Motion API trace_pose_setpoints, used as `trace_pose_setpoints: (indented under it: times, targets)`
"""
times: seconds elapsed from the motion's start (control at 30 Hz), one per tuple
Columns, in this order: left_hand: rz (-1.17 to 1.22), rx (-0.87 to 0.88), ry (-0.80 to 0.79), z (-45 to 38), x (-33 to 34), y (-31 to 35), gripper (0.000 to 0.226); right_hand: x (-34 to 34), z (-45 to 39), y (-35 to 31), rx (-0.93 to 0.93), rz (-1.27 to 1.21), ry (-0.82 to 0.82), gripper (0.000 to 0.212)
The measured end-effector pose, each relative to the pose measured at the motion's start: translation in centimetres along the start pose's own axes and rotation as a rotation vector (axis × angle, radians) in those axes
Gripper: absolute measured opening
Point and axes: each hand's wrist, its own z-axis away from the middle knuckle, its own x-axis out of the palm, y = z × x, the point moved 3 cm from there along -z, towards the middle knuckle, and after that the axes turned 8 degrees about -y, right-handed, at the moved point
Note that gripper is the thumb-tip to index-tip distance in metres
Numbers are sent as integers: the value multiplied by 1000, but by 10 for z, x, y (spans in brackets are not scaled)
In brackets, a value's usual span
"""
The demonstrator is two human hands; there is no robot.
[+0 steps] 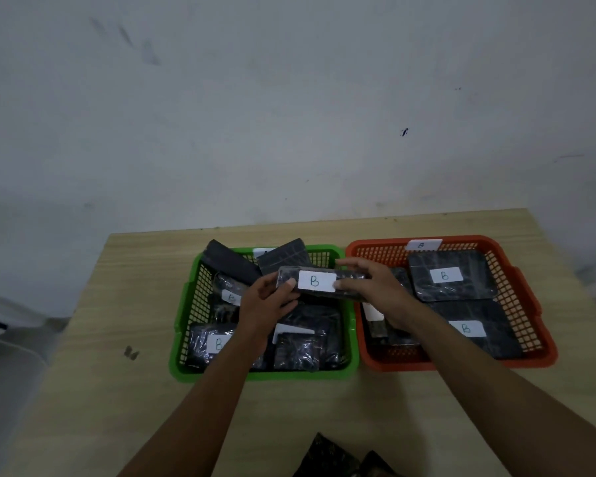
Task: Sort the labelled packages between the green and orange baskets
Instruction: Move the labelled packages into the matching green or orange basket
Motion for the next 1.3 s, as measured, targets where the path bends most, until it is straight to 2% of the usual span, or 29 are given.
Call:
trace_pose_setpoints:
  times: [0.13, 0.23, 0.3, 0.4, 0.5, 0.67, 0.8, 0.97, 1.1, 1.2, 1.3]
  targets:
    - [-87, 7, -32, -2, 41, -7, 29, -35, 22, 13, 10, -18, 114, 27]
    - [-370, 21, -11, -4, 74, -16, 55, -65, 42, 29, 10, -100, 273, 23]
    - [-562, 33, 8, -3, 92, -24, 64, -83, 54, 42, 23, -173, 395, 22]
    - [-736, 47, 1, -1, 114, -37, 69, -106, 71, 62, 81, -155, 580, 25]
    - [-750, 31, -30, -2, 125, -49, 65, -116, 82, 79, 98, -80, 668, 28]
    - [-846, 106, 30, 0, 126, -52, 46, -113, 81, 98, 135, 88, 656, 31]
    - [-881, 104, 12, -3, 126, -52, 45, -109, 76, 104, 197, 262, 586, 22]
    - [-892, 128, 26, -3, 126, -54, 48, -105, 72, 98, 138, 514, 522, 12]
    - [-901, 140, 6, -3, 123, -51, 50, -99, 73, 98, 134, 510, 490, 22]
    - [-952, 230, -31, 0, 117, -41, 37, -92, 74, 90, 110, 636, 507, 33]
    - [-973, 343, 7, 6, 100, -28, 29, -74, 70, 69, -33, 730, 551, 36]
